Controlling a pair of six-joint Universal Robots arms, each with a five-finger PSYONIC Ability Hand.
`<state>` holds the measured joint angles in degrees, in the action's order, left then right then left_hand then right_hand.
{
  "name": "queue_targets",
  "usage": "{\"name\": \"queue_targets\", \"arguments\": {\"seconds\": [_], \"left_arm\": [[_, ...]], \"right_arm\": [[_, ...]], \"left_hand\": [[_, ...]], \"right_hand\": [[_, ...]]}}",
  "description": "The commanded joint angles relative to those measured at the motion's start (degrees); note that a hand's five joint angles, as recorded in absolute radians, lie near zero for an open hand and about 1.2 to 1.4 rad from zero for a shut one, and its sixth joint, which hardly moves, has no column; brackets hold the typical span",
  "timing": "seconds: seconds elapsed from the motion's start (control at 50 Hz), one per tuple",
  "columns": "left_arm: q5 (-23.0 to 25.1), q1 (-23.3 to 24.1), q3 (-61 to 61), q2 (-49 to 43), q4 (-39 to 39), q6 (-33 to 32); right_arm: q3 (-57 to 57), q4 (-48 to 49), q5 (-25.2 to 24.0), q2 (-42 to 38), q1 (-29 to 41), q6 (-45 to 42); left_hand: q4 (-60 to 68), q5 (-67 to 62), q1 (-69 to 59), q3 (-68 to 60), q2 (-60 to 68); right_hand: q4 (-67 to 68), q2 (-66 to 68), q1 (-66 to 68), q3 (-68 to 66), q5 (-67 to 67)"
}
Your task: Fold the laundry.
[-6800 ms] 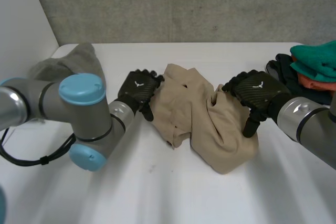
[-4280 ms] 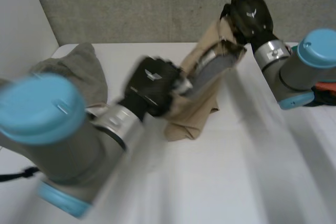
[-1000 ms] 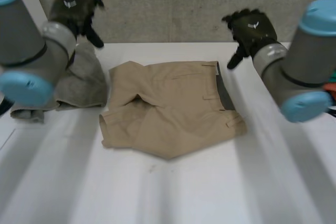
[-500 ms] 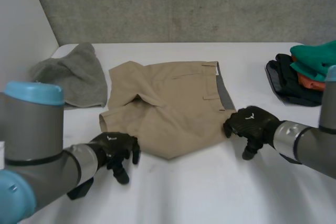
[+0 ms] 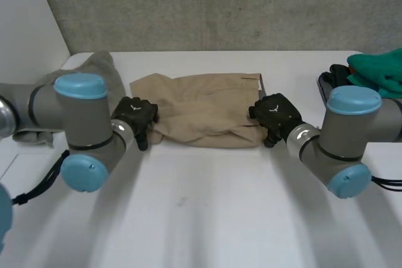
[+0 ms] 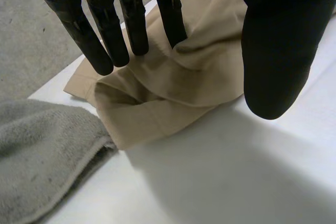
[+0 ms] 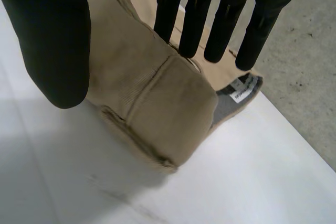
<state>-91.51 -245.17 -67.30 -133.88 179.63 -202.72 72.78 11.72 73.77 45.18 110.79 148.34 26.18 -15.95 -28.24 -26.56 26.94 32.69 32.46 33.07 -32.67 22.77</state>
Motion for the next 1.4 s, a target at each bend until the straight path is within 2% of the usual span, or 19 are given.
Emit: {"name": "queue_targets", "arguments": {"seconds": [0.02, 0.04, 0.08, 0.1, 0.16, 0.26, 0.4, 0.48, 0.56, 0.68, 0.74, 0.8, 0.98, 1.1, 1.12, 1.2, 1.32, 1.4], "left_arm": [[-0.25, 0.48, 6.39, -5.42, -0.77, -4.35], [-0.42, 0.92, 6.74, -5.77, -0.77, -4.79], [-0.51, 1.45, 6.48, -5.51, -0.77, -5.05], [-0.60, 1.97, 5.96, -4.90, -0.42, -5.23], [-1.04, 2.68, 4.73, -3.14, 0.28, -5.14], [-3.23, 2.95, -0.09, 2.91, 2.83, -4.09], [-4.47, 2.42, -10.91, 14.60, -0.68, -1.89], [-2.45, 1.80, -19.08, 21.98, -6.38, -2.77], [1.76, 0.31, -28.56, 30.06, -15.16, -6.80], [5.02, 0.04, -33.86, 35.97, -25.45, -10.06], [6.08, 0.31, -33.25, 36.76, -29.68, -10.06], [5.90, 0.92, -30.28, 36.42, -30.57, -10.15], [1.42, 0.48, -15.68, 26.05, -26.17, -7.61], [1.86, 0.31, -9.79, 21.30, -24.60, -2.95], [1.95, 0.22, -9.00, 20.43, -23.46, -1.81], [2.21, 0.48, -9.07, 19.71, -22.65, 0.21], [0.98, 1.19, -15.21, 24.10, -23.18, 1.71], [-0.69, 3.55, -20.93, 30.25, -20.29, 1.89]], "right_arm": [[-4.40, 0.41, 2.70, -3.78, 0.48, -0.15], [-4.40, 0.85, 3.39, -3.52, 0.57, -0.07], [-3.79, 0.76, 3.93, -3.08, 0.74, -0.24], [-2.57, 0.76, 4.54, -1.86, 1.09, -0.07], [-0.28, 0.41, 4.81, 0.86, 1.62, -0.24], [5.78, -2.21, 4.46, 9.03, 2.06, -1.38], [11.41, -8.63, 4.46, 16.07, 1.27, -6.21], [14.31, -15.57, 4.55, 20.46, 0.57, -12.27], [17.39, -24.09, 4.54, 24.69, -0.57, -18.25], [20.73, -38.60, 4.28, 29.00, -1.19, -27.83], [20.74, -41.25, 3.32, 29.70, -0.93, -29.07], [18.99, -40.46, 2.09, 29.70, -0.67, -27.67], [8.53, -37.11, 4.89, 22.24, -1.72, -13.09], [8.26, -35.89, 4.90, 20.56, -1.45, -9.83], [8.34, -34.15, 5.16, 20.47, -1.37, -9.65], [8.61, -30.97, 5.68, 19.42, -1.19, -8.51], [8.96, -30.53, 7.09, 18.72, -0.40, -7.10], [8.96, -30.09, 8.06, 18.37, -0.22, -6.92]], "left_hand": [[17.80, -18.03, -15.74, -17.42, 17.04], [23.66, -23.90, -21.61, -23.29, 22.91], [33.25, -33.49, -31.20, -32.88, 32.50], [44.47, -44.70, -42.42, -44.10, 43.72], [53.64, -53.87, -51.58, -53.26, 52.88], [53.82, -54.05, -51.76, -53.44, 53.06], [53.82, -54.05, -51.76, -53.44, 53.06], [53.82, -54.05, -51.76, -53.44, 53.06], [53.82, -54.05, -51.76, -53.44, 53.06], [53.82, -54.05, -51.76, -53.44, 53.06], [53.82, -54.05, -51.76, -53.44, 53.06], [53.82, -54.05, -51.76, -53.44, 53.06], [53.82, -54.05, -51.76, -53.44, 53.06], [53.82, -54.05, -51.76, -53.44, 53.06], [47.51, -47.74, -45.45, -47.13, 46.75], [3.98, -4.22, -1.93, -3.61, 3.23], [-0.49, 0.25, 2.54, 0.86, -1.24], [-1.68, 1.44, 3.73, 2.05, -2.43]], "right_hand": [[41.97, 42.21, 41.59, -42.00, 41.89], [47.26, 47.49, 46.87, -47.28, 47.18], [47.31, 47.54, 46.93, -47.33, 47.23], [47.31, 47.54, 46.93, -47.33, 47.23], [47.31, 47.54, 46.93, -47.33, 47.23], [47.31, 47.54, 46.93, -47.33, 47.23], [47.31, 47.54, 46.93, -47.33, 47.23], [47.31, 47.54, 46.93, -47.33, 47.23], [47.31, 47.54, 46.93, -47.33, 47.23], [47.31, 47.54, 46.93, -47.33, 47.23], [47.31, 47.54, 46.93, -47.33, 47.23], [47.31, 47.54, 46.93, -47.33, 47.23], [47.31, 47.54, 46.93, -47.33, 47.23], [47.31, 47.54, 46.93, -47.33, 47.23], [47.31, 47.54, 46.93, -47.33, 47.23], [47.31, 47.54, 46.93, -47.33, 47.23], [47.31, 47.54, 46.93, -47.33, 47.23], [47.31, 47.54, 46.93, -47.33, 47.23]]}}
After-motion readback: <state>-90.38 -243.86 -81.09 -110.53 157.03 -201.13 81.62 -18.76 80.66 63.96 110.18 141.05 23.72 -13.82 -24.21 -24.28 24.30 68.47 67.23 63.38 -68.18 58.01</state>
